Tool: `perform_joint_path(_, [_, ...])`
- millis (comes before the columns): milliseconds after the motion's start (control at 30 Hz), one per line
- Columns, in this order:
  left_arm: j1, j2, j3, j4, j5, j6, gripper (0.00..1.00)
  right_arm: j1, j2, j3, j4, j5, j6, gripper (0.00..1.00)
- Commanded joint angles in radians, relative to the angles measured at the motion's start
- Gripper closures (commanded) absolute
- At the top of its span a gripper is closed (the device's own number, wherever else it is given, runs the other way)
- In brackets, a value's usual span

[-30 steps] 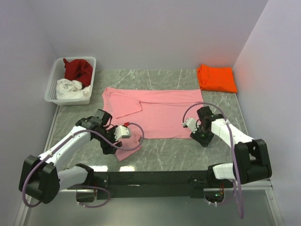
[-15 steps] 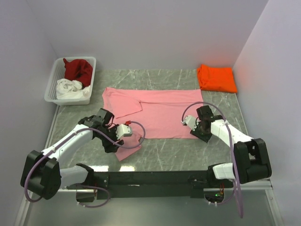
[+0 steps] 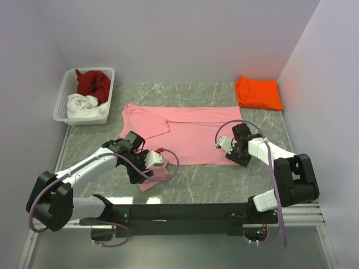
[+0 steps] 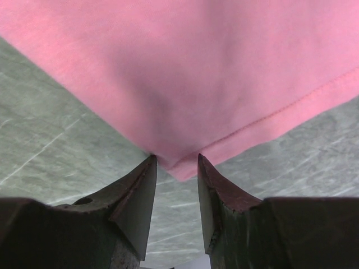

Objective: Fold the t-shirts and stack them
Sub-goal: Fold the tshirt

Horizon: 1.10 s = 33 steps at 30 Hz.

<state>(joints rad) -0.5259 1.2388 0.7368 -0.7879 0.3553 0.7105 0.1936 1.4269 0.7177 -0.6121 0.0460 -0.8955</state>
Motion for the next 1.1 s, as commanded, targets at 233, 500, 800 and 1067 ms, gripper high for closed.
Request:
perform_joint_path(233, [-0.12, 0.027, -0.096, 0.145, -0.13, -0.065, 0.28, -0.006, 0.075, -0.006, 0.063, 0.023, 0.024, 0.79])
perform_joint_path(500, [-0.178, 0.099, -0.157, 0.236, -0.229, -0.088, 0.55, -0.006, 0.083, 0.019, 0.035, 0.015, 0.05, 1.0])
perform_joint_path(800, [-0.138, -0.087, 0.021, -0.068, -0.079, -0.037, 0.99, -0.034, -0.045, 0.051, -0.11, -0.023, -0.002, 1.0])
perform_joint_path(1067, [-0.077, -0.176, 0.085, -0.221, -0.047, 0.015, 1.0, -0.059, -0.163, 0.018, -0.242, -0.064, -0.04, 1.0])
